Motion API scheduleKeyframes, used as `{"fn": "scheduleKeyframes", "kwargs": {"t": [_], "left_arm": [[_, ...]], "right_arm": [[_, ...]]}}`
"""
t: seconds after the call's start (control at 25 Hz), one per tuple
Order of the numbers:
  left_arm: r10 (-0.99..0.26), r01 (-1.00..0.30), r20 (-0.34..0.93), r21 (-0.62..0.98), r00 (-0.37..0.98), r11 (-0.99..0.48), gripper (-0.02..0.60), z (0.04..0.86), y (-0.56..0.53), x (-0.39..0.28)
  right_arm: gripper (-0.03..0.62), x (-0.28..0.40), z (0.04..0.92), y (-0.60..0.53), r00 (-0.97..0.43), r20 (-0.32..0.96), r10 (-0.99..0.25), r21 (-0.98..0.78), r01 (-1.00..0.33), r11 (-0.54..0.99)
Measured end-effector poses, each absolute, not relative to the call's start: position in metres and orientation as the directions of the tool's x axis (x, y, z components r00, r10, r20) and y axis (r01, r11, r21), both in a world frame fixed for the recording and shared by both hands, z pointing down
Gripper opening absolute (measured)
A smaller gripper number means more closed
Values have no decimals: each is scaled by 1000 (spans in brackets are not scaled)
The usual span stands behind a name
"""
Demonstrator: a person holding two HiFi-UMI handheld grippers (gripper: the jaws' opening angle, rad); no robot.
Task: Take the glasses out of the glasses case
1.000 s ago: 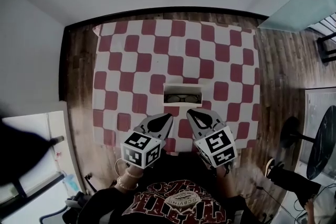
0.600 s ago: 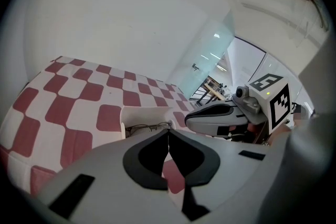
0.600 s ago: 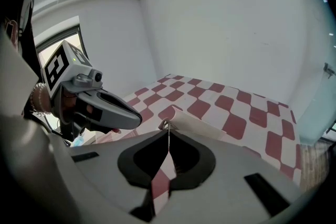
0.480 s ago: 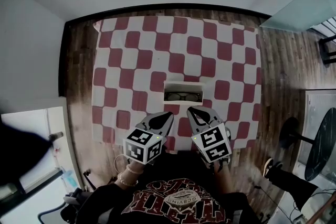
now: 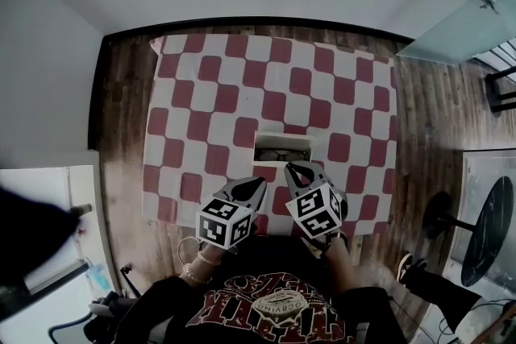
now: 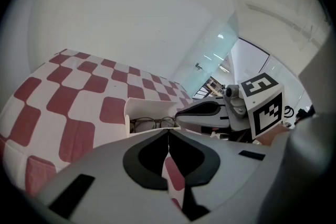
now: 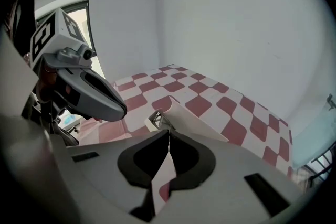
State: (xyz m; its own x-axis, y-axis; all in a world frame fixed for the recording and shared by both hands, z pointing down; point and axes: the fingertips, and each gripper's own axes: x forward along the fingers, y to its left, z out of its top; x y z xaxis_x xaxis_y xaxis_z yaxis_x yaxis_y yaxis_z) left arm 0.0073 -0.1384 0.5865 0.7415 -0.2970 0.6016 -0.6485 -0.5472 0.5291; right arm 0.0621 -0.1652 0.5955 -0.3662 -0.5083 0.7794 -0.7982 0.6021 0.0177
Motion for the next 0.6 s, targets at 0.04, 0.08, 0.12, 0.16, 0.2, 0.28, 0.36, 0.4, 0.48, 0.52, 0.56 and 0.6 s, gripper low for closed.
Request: {"fn": "scheduleKeyframes", "kwargs": {"t": [0.04,0.08,0.12,0.16,0.2,0.28,0.36,0.4,0.48,0.52,0.56,0.6], "left_arm": [[-291,-646,603,530,743,-550,9,587,-138,7],[-286,-643,603,532,745,-551,9,588,-137,7],[-281,-640,603,535,746,-551,9,588,-135,7],[-276,-638,603,539,748,-551,9,589,-134,7],[-271,-635,603,542,751,-550,9,590,-132,7],[-262,-629,601,549,755,-551,9,590,-129,8],[-257,-623,597,556,760,-549,9,590,-128,8],[-255,-621,595,560,762,-548,9,589,-127,7],[-251,-618,592,567,765,-545,9,589,-127,6],[-250,-616,591,570,767,-544,9,589,-127,6],[-249,-615,590,572,768,-542,9,589,-127,5],[-249,-614,588,575,770,-541,9,589,-127,5]], "right_arm": [[20,62,597,-166,-363,783,-505,23,-795,607],[20,61,599,-167,-362,785,-502,25,-793,609],[20,61,602,-168,-361,788,-499,25,-791,612],[20,61,604,-168,-360,792,-493,24,-788,615],[20,61,607,-168,-358,797,-487,25,-785,619],[20,61,612,-167,-352,807,-474,32,-776,630],[20,62,615,-168,-343,816,-466,45,-766,642],[20,62,617,-168,-338,820,-462,52,-760,648],[20,61,619,-169,-328,828,-455,71,-744,664],[20,61,620,-170,-322,832,-451,83,-732,676],[20,60,622,-170,-317,837,-446,96,-718,690],[20,60,623,-171,-312,842,-440,107,-702,704]]}}
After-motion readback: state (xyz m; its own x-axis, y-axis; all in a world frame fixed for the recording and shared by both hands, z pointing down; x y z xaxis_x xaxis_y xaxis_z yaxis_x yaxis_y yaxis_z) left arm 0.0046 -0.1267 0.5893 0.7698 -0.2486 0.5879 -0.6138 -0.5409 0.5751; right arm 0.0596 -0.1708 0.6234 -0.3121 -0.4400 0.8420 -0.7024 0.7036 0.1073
